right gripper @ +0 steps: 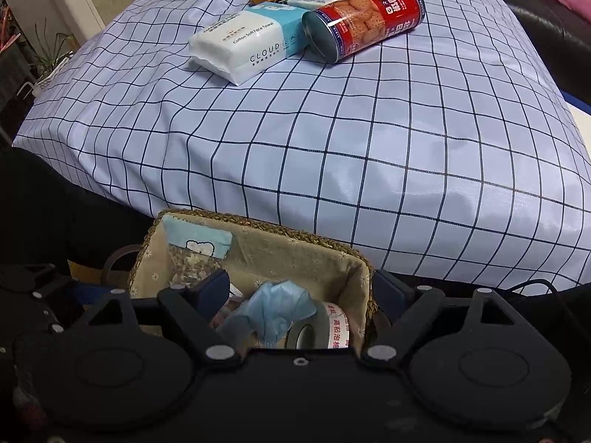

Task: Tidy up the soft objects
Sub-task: 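Open the left gripper releasing the sock while the right releases the mask, then move both tools back from the basket to the pile on the bed, then grasp the second blue face mask with the right gripper, then grasp the yellow-and-navy plush toy with the left gripper while the right holds the mask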

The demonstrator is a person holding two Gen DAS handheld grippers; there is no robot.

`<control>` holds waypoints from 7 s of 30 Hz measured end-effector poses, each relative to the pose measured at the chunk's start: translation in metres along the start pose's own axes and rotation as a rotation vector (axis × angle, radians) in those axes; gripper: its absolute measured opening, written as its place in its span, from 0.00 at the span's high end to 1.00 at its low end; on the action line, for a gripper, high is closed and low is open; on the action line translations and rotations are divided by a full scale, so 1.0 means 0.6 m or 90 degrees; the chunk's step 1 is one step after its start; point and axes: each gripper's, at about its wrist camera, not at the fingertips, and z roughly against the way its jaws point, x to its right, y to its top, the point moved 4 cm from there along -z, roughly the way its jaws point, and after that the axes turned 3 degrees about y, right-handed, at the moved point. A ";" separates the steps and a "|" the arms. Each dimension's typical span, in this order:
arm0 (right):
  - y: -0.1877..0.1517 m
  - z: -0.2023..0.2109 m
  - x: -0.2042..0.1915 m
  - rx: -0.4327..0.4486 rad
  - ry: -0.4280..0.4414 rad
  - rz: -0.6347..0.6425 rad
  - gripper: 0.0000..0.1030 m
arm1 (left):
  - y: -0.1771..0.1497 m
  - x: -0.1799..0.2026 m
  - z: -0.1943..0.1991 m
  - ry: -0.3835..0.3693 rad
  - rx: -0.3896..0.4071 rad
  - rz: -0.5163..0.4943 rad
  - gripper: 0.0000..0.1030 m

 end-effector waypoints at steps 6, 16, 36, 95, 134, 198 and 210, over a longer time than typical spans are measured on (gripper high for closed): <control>-0.003 -0.005 0.003 -0.008 -0.001 -0.001 0.19 | -0.002 -0.006 0.006 0.029 0.024 0.010 0.19; -0.008 -0.014 0.009 -0.023 -0.006 -0.006 0.19 | 0.009 -0.022 0.013 0.046 0.045 0.044 0.18; 0.019 -0.021 0.016 -0.011 -0.016 -0.003 0.18 | 0.068 -0.051 0.020 0.062 0.086 0.082 0.18; 0.654 -0.119 0.254 0.270 -0.171 -0.135 0.16 | 0.583 -0.218 0.000 0.104 0.250 0.176 0.16; 0.652 -0.150 0.267 0.221 -0.105 -0.095 0.44 | 0.618 -0.186 -0.044 0.096 0.230 0.133 0.16; 0.626 -0.172 0.326 0.184 -0.116 -0.209 0.00 | 0.675 -0.126 -0.129 0.046 0.213 0.001 0.37; 0.631 -0.226 0.311 0.132 -0.107 -0.188 0.03 | 0.683 -0.145 -0.103 -0.011 0.227 0.070 0.43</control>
